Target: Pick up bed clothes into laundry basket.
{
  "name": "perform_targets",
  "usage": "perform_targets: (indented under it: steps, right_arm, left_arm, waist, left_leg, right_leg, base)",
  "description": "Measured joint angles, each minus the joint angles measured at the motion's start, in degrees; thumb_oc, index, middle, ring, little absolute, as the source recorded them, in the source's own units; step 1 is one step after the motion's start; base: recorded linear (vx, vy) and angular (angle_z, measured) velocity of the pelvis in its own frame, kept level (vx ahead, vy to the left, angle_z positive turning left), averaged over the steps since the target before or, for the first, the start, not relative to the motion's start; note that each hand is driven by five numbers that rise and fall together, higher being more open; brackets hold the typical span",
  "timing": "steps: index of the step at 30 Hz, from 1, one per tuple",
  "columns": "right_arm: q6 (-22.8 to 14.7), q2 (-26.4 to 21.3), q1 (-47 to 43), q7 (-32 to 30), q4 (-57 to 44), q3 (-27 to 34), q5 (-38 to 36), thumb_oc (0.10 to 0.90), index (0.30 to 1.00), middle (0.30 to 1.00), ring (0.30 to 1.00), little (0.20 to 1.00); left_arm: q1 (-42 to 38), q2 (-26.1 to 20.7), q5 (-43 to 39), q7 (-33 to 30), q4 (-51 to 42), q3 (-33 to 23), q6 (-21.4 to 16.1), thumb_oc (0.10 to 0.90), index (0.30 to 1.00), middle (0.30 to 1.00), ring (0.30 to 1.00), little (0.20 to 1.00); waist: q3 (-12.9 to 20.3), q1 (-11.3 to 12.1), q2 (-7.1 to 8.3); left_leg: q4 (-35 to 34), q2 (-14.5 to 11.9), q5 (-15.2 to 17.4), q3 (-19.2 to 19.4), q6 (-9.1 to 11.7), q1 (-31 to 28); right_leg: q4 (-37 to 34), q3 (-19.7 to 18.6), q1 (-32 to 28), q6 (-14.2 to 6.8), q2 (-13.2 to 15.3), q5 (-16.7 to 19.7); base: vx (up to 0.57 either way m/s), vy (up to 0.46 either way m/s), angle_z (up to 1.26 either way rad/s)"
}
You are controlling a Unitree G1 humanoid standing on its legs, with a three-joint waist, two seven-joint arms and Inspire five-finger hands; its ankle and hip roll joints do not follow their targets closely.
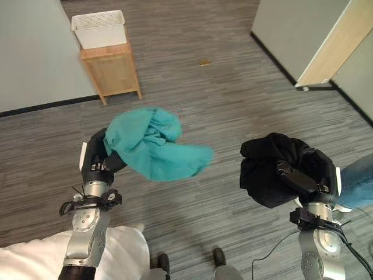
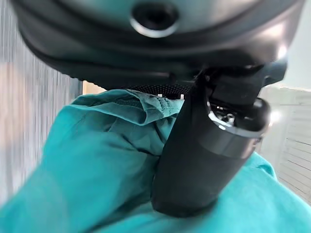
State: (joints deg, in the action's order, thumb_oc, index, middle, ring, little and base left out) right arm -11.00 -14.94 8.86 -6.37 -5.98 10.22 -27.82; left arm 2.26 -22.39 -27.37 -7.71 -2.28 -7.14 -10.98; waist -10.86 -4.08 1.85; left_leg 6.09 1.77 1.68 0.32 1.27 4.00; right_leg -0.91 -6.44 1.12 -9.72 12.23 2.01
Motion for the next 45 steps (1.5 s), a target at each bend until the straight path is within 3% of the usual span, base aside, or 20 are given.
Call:
perform_targets:
  steps: [3,6,8,10,13,16,19,23,35,38,40,41,42,43,44,45]
  right_arm:
    - [0.4,-0.4,-0.7,0.4,1.3,-1.0,0.1,0.4,0.3,0.3,0.3,0.3]
    - [0.5,-0.9,-2.0,1.1,1.3,-0.8,2.6,0.4,0.3,0.3,0.3,0.3]
    - [0.4,-2.1,-3.6,1.1,1.2,-0.8,2.9,0.4,0.3,0.3,0.3,0.3]
    - [-0.4,-1.7,-3.8,2.2,6.8,-1.0,-2.0,0.4,0.3,0.3,0.3,0.3]
    - [2.5,-1.6,-3.3,2.3,16.5,-3.0,-4.3,0.4,0.3,0.3,0.3,0.3]
    - [5.3,-1.2,-0.6,2.3,19.4,-4.4,-4.7,0.4,0.3,0.3,0.3,0.3]
    - [5.9,-1.8,0.6,2.4,19.4,-5.0,-4.6,0.4,0.3,0.3,0.3,0.3]
    - [6.1,-6.1,-2.8,2.2,18.5,-5.5,-3.2,0.4,0.3,0.3,0.3,0.3]
    - [5.4,-7.0,-10.1,4.4,11.6,-10.5,-2.2,0.4,0.3,0.3,0.3,0.3]
    - [5.4,-6.6,-10.1,4.9,11.8,-10.8,-1.4,0.4,0.3,0.3,0.3,0.3]
    - [5.4,-6.5,-10.1,4.8,11.9,-10.7,-0.3,0.4,0.3,0.3,0.3,0.3]
    - [5.4,-6.5,-9.8,4.8,11.8,-10.8,-0.2,0.4,0.3,0.3,0.3,0.3]
    - [5.4,-6.2,-9.8,4.9,11.7,-10.9,0.1,0.4,0.3,0.3,0.3,0.3]
    - [5.4,-5.8,-9.1,4.8,11.7,-10.8,0.1,0.4,0.3,0.3,0.3,0.3]
    - [5.5,-5.8,-8.8,4.9,11.6,-10.8,0.3,0.4,0.3,0.3,0.3,0.3]
    - [5.5,-5.8,-8.7,4.9,11.6,-10.8,0.3,0.4,0.3,0.3,0.3,0.3]
  left_arm:
    - [1.7,1.6,0.5,-1.1,0.2,-2.6,-0.3,0.4,0.3,0.3,0.3,0.3]
    - [2.5,3.6,0.4,-1.4,2.7,-1.8,-0.4,0.4,0.3,0.3,0.3,0.3]
    - [4.8,5.1,0.4,0.6,4.3,0.4,0.1,0.4,0.3,0.3,0.3,0.3]
    - [2.6,3.7,0.8,1.3,6.7,3.1,1.2,0.4,0.3,0.3,0.3,0.3]
    - [1.1,1.2,3.3,3.7,8.6,8.6,2.8,0.4,0.3,0.3,0.3,0.3]
    - [0.7,1.0,4.0,4.8,8.6,10.4,3.0,0.4,0.3,0.3,0.3,0.3]
    - [-0.4,1.0,5.0,4.6,8.6,10.3,3.0,0.4,0.3,0.3,0.3,0.3]
    - [-1.5,1.0,4.9,4.2,7.9,8.2,2.9,0.4,0.3,0.3,0.3,0.3]
    - [3.3,1.3,4.9,1.6,7.7,0.5,2.8,0.4,0.3,0.3,0.3,0.3]
    - [5.2,1.5,4.8,0.6,8.1,-0.6,2.7,0.4,0.3,0.3,0.3,0.3]
    - [5.5,1.5,4.8,1.0,8.5,-0.2,2.7,0.4,0.3,0.3,0.3,0.3]
    - [5.5,1.5,4.8,1.2,8.6,0.1,2.7,0.4,0.3,0.3,0.3,0.3]
    - [5.4,1.4,4.7,1.2,8.6,0.3,2.7,0.4,0.3,0.3,0.3,0.3]
    - [5.5,1.2,4.4,1.3,8.6,0.7,2.8,0.4,0.3,0.3,0.3,0.3]
    - [5.7,1.0,3.9,1.8,8.5,0.9,2.8,0.4,0.3,0.3,0.3,0.3]
    - [5.6,0.7,3.7,2.1,8.5,0.9,2.8,0.4,0.3,0.3,0.3,0.3]
  waist:
    - [0.5,0.8,-1.4]
    - [0.5,1.6,-1.5]
    - [0.6,1.1,-1.64]
    - [0.6,2.3,-1.68]
    - [1.6,3.1,-2.69]
    - [2.2,3.1,-3.71]
    - [2.3,3.0,-3.98]
    - [2.3,3.3,-4.02]
    - [2.3,9.9,-4.01]
    - [1.7,11.2,-4.25]
    - [-0.8,11.1,-4.69]
    - [-1.5,10.6,-4.5]
    - [-3.0,9.7,-4.08]
    - [-3.4,8.5,-3.78]
    - [-3.4,8.0,-3.49]
    - [-3.5,7.9,-3.23]
  left_leg:
    - [-4.1,-1.0,-1.6,-0.3,0.9,-2.4]
    - [-6.7,-2.1,-2.3,-0.2,1.5,-4.7]
    - [-8.5,-2.9,-3.3,-0.4,1.8,-5.4]
    - [-9.1,-3.5,-3.5,-0.1,1.9,-7.1]
    - [-10.9,-3.5,-4.0,0.4,1.9,-8.5]
    - [-11.1,-3.5,-4.1,0.1,1.8,-8.5]
    - [-11.1,-3.6,-4.2,-0.3,1.9,-8.4]
    - [-11.1,-3.8,-4.4,-1.4,2.1,-8.5]
    - [-11.0,-3.4,-4.7,-2.9,2.1,-7.8]
    - [-10.2,-3.2,-4.4,-3.0,1.5,-7.1]
    - [-8.0,-2.7,-3.4,-2.7,0.2,-6.9]
    - [-7.5,-2.6,-2.1,-3.4,-1.2,-7.1]
    - [-7.2,-1.6,-2.0,-3.9,-1.7,-7.4]
    - [-7.0,-1.1,-1.8,-4.4,-1.8,-7.1]
    - [-7.0,-0.9,-2.3,-4.2,-2.6,-6.5]
    - [-7.0,-0.7,-1.9,-4.2,-1.9,-6.3]
  right_leg:
    - [-0.7,0.3,-0.8,0.0,-1.4,0.0]
    - [-1.4,0.4,-2.1,0.2,-2.6,-0.1]
    - [-2.2,0.7,-2.5,0.6,-3.2,0.0]
    - [-2.3,1.9,-3.7,0.5,-3.2,0.0]
    - [-2.4,2.1,-4.2,0.6,-3.1,-0.3]
    - [-3.1,2.4,-4.5,0.7,-3.1,-0.1]
    - [-3.6,3.1,-5.1,0.8,-3.2,0.1]
    - [-4.2,4.5,-6.1,0.9,-3.4,0.3]
    - [-4.1,6.2,-6.2,0.8,-3.2,0.2]
    - [3.4,6.2,-2.2,0.6,-3.1,-2.6]
    - [17.9,6.1,4.5,-0.9,-2.8,-4.2]
    - [22.0,5.8,6.3,-1.3,-2.3,-4.5]
    - [30.5,4.5,10.7,-1.8,-1.3,-5.3]
    - [32.8,3.7,12.9,-1.2,-0.6,-7.0]
    - [29.7,4.7,13.9,-0.8,0.2,-6.8]
    - [28.2,4.7,15.6,-0.8,1.0,-6.8]
  base:
    - [0.08,0.075,-0.01]
    - [0.05,0.048,-0.06]
    - [0.0,0.0,0.0]
    - [0.0,0.0,0.0]
    - [0.01,0.003,-0.02]
    - [0.01,0.004,0.02]
    - [0.02,-0.001,0.09]
    - [0.02,0.008,0.15]
    - [0.01,0.019,0.07]
    - [0.01,0.098,-0.01]
    - [0.08,0.046,-0.1]
    - [0.25,-0.061,0.02]
    - [0.22,-0.07,0.21]
    - [0.34,-0.141,0.29]
    - [0.41,-0.252,0.22]
    - [0.53,-0.329,0.08]
